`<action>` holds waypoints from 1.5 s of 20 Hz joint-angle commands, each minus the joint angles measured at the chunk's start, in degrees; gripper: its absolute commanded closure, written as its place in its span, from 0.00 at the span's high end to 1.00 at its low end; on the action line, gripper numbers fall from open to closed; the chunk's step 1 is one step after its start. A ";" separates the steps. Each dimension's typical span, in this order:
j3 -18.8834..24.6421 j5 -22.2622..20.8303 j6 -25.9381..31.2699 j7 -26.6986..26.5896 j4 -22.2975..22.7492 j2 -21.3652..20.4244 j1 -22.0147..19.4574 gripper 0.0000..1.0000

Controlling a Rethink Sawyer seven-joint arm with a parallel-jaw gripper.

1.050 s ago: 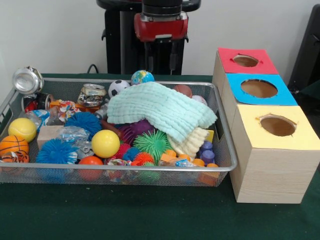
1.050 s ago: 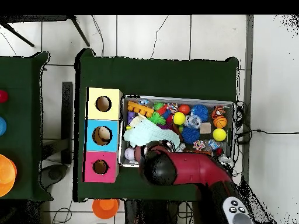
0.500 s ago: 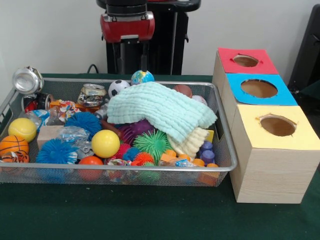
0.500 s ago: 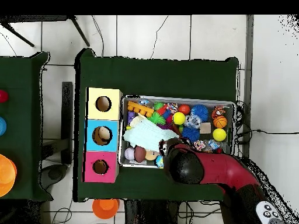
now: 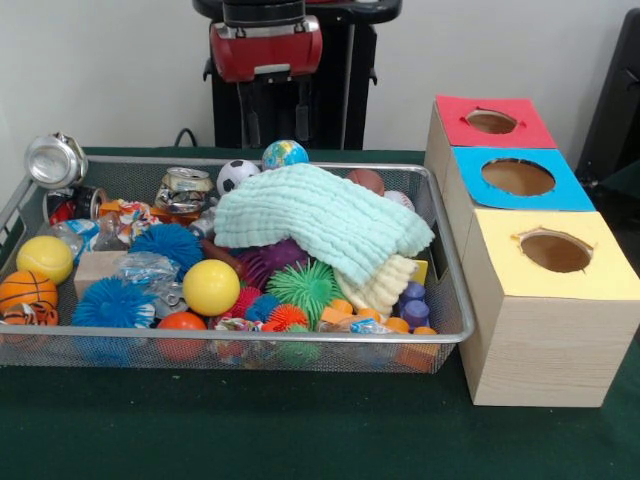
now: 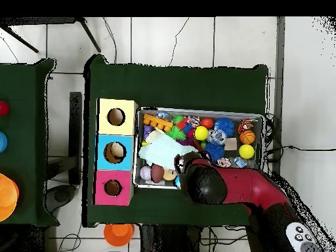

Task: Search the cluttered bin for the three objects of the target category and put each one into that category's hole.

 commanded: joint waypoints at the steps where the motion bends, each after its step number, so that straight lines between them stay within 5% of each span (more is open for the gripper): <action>1: 5.17 -4.86 6.56 -7.30 -0.21 -0.23 -0.20 1.00; 30: 11.82 -6.11 11.56 -9.30 -1.24 0.29 -6.93 1.00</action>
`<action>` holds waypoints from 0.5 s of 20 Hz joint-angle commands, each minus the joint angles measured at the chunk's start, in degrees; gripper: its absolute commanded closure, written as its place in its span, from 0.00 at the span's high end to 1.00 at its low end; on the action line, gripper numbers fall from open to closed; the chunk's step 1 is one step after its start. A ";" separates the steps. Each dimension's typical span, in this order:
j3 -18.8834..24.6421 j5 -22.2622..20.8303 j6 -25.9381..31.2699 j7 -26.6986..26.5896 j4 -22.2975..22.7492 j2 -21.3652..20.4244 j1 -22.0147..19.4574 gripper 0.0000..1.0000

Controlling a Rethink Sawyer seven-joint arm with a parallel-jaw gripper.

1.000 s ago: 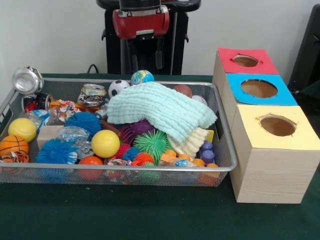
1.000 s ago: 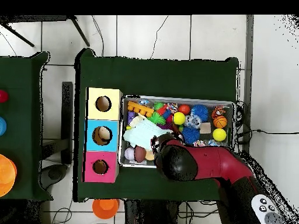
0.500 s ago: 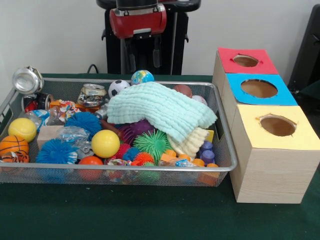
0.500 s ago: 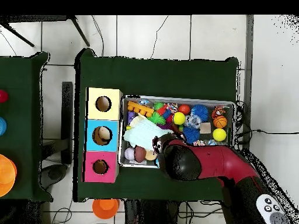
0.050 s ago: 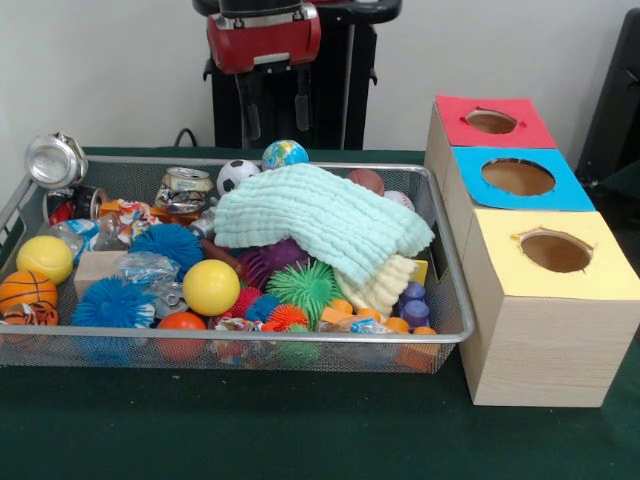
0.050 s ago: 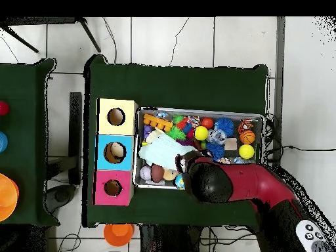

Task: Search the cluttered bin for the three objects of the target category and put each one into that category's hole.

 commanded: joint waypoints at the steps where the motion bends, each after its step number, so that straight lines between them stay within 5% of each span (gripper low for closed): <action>1: 4.01 -3.81 7.28 -8.99 -1.88 1.56 -1.02 1.00; 10: 3.41 -5.16 5.87 -6.43 -1.29 1.76 0.02 1.00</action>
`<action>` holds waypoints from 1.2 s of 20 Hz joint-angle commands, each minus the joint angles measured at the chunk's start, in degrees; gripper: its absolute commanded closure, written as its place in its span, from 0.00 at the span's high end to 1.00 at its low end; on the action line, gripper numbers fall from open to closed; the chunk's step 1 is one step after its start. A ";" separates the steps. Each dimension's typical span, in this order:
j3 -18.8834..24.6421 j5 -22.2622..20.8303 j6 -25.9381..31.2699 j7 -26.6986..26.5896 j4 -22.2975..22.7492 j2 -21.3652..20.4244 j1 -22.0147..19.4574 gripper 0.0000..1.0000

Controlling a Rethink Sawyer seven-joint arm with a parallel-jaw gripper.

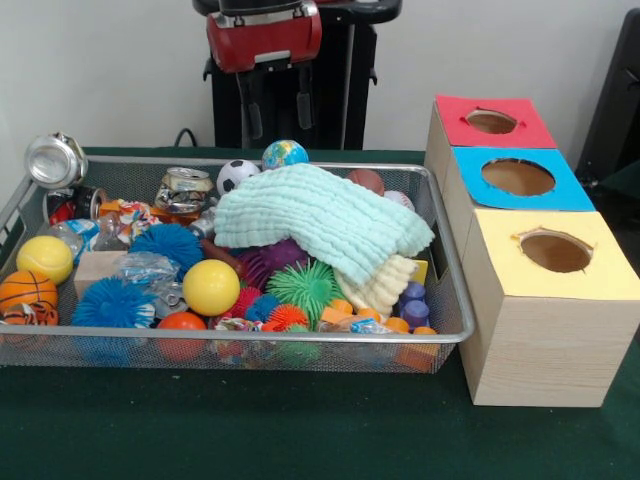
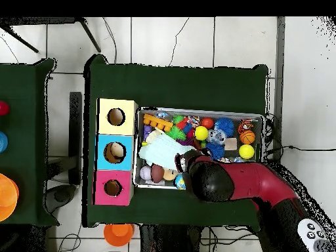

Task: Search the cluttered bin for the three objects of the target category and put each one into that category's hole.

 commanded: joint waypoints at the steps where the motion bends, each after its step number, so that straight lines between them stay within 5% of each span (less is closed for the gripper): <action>1: 1.03 -5.99 4.40 -5.19 -1.35 2.10 1.57 1.00; 24: 2.85 -3.18 8.56 -4.33 -1.83 -0.80 2.57 1.00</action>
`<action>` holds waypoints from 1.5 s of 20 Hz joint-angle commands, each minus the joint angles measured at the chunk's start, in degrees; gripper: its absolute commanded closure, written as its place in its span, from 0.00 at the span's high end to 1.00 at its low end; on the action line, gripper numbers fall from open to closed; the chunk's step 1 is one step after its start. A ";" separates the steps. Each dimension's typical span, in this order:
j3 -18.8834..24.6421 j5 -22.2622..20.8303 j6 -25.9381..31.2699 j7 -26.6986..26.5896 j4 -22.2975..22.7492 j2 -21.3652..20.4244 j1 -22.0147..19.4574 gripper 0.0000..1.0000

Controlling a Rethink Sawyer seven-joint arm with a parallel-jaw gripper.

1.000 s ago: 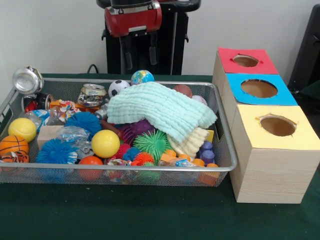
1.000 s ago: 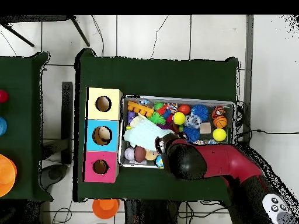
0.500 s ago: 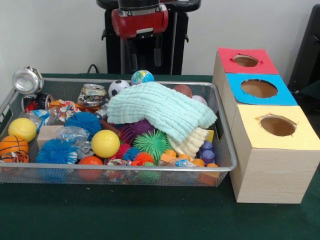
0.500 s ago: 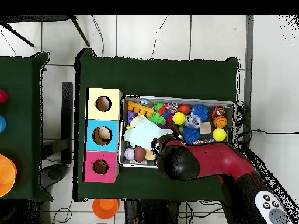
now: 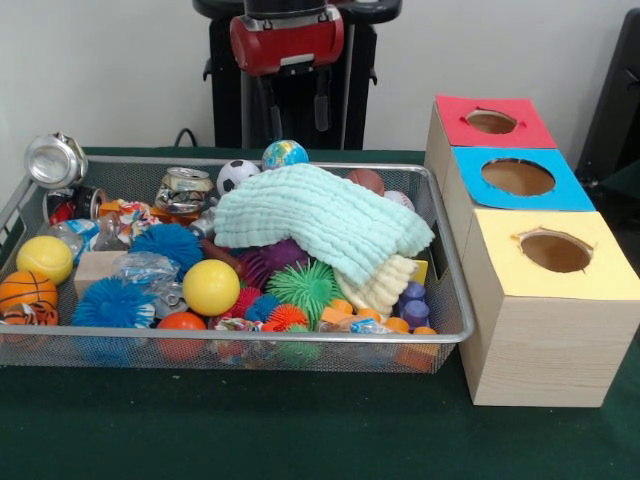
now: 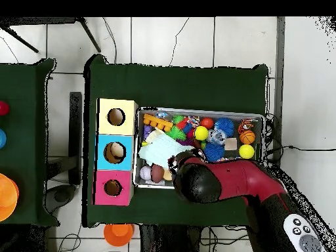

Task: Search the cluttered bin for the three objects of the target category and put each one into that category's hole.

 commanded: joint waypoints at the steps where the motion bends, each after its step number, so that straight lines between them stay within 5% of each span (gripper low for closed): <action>1: 2.60 0.38 8.06 -4.57 -2.55 0.49 -0.33 1.00; 9: 4.74 0.21 7.30 -7.21 -2.10 2.91 -4.83 1.00; 30: 2.75 -2.79 5.97 -3.89 -4.25 5.65 -1.34 1.00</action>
